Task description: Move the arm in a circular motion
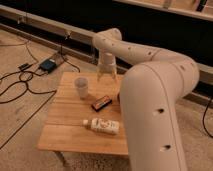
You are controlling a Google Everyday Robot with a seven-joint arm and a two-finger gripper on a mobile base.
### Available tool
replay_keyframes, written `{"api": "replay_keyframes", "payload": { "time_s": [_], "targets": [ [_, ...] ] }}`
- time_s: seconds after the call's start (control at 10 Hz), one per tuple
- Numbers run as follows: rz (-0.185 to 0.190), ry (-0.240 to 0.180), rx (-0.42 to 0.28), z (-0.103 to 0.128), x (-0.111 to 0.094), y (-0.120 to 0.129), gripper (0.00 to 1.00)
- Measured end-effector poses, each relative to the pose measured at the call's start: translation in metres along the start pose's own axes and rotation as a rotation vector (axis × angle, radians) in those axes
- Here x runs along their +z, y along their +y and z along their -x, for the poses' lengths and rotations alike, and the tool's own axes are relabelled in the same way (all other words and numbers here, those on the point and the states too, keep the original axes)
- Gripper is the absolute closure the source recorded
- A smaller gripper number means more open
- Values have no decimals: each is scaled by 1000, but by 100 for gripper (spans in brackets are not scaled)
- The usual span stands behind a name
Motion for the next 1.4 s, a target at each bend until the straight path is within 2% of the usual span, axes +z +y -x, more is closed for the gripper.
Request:
{"api": "replay_keyframes", "payload": {
  "time_s": [0.1, 0.3, 0.6, 0.9, 1.0, 1.2, 1.3, 1.4],
  "targets": [
    [-3, 2, -30, 0, 1, 13, 35],
    [-14, 19, -134, -14, 10, 57, 35],
    [-50, 56, -309, -77, 22, 121, 35],
    [-56, 76, -389, -134, 23, 148, 35],
    [-55, 81, -400, -156, 22, 152, 35],
    [-52, 97, -350, -188, 21, 137, 35],
    [-44, 108, -300, -201, 21, 124, 35],
    [-41, 123, -221, -215, 22, 101, 35]
  ]
}}
